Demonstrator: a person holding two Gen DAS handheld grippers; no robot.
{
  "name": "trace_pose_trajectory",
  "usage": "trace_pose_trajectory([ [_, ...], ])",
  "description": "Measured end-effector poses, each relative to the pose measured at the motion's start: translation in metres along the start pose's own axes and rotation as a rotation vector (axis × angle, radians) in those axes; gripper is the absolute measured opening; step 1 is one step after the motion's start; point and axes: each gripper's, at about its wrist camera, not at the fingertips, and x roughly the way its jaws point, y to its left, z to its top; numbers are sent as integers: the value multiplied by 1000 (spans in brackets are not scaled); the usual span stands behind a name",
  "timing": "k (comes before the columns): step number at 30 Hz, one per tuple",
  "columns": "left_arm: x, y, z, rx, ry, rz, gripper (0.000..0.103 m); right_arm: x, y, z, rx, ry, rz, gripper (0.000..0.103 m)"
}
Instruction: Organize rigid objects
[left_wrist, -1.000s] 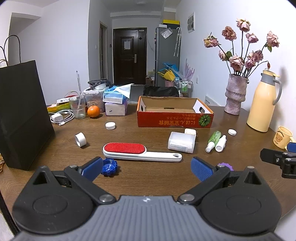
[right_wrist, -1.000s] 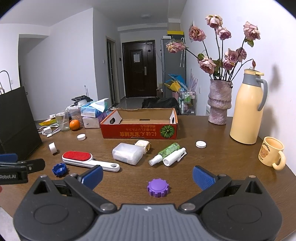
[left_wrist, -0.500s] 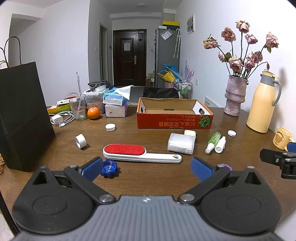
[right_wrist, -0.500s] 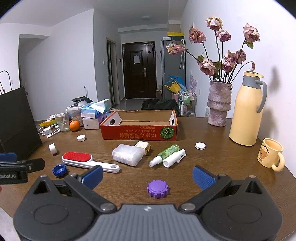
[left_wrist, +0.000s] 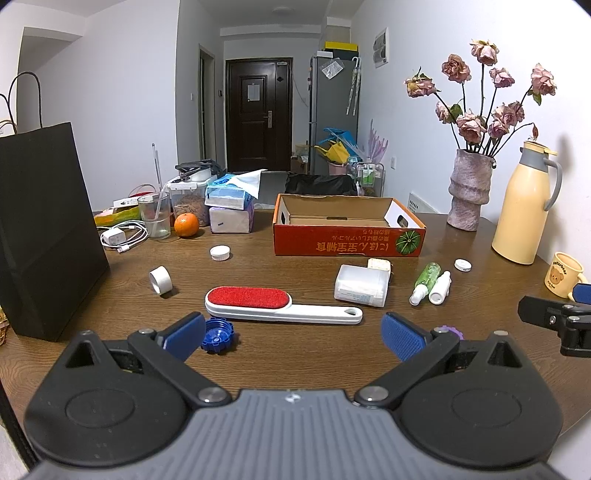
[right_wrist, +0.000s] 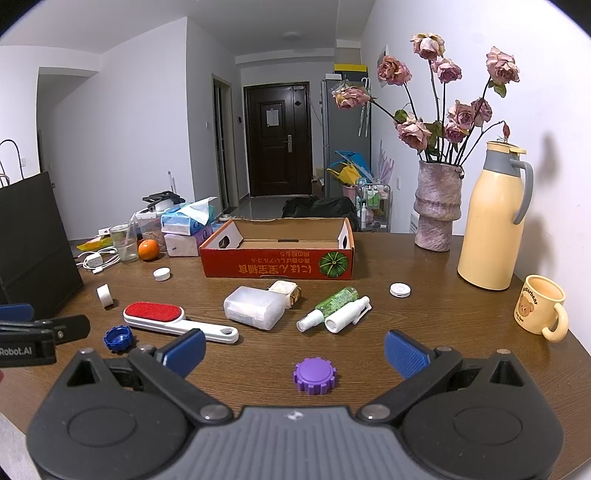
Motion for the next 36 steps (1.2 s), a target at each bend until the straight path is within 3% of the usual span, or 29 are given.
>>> trace_pose_trajectory([
  [36, 16, 3, 0, -6, 31, 8, 103, 17, -1, 0, -6, 24, -4, 103],
])
